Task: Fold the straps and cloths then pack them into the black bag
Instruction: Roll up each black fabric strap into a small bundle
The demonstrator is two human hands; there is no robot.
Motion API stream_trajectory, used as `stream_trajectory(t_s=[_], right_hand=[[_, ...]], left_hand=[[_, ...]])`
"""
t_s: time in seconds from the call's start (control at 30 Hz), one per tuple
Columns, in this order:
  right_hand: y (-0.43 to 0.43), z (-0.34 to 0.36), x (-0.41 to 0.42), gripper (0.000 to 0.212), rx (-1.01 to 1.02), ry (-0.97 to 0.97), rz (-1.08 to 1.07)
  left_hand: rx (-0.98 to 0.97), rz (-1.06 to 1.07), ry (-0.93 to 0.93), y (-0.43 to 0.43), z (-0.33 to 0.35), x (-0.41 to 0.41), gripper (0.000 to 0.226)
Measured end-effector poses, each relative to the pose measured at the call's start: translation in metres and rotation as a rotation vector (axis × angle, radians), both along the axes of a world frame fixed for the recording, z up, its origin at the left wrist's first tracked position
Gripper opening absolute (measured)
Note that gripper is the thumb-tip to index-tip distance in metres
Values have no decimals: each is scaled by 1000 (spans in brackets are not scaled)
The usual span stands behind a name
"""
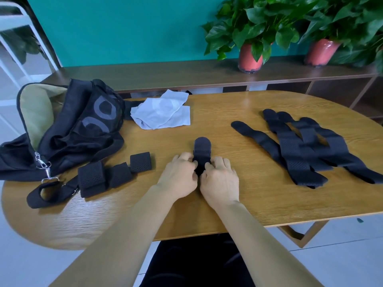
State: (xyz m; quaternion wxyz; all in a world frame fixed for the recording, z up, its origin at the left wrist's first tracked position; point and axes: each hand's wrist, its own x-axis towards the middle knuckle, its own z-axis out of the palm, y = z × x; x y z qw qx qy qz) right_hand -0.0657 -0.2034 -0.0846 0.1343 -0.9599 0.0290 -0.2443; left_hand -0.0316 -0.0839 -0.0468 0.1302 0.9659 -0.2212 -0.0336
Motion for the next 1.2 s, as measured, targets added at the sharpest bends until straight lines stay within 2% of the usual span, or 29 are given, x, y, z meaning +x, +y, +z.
stream_trajectory(t_s=[0.1,0.2,0.37,0.47,0.6,0.7,0.77,0.87,1.1,1.2], right_hand=[[-3,-1,-2,14,46,79,60],[-7,2,-11,29,70,98,115],[-12,8,-35,33,115,82,199],[-10,12,-46,38,147,77,211],[-4,21,-47,38,238,76,157],[1,21,-36,36,286,102,73],[4,20,-29,35,286,105,19],[9,18,-20,40,286,87,-36],[12,8,-7,28,270,34,-94],[12,4,-11,22,232,-88,-101]], left_hand=[[32,-70,47,8,3,3,54],[15,-77,44,16,2,-1,54],[15,-119,11,26,0,-21,55],[-54,-95,-1,31,0,-32,50],[-272,50,71,31,-1,-34,32],[-320,171,30,23,-4,-29,8],[-336,239,-19,16,-6,-27,20],[-342,304,-47,10,-6,-23,26],[-280,301,-80,7,-6,-15,31],[-265,283,-137,10,-9,-17,23]])
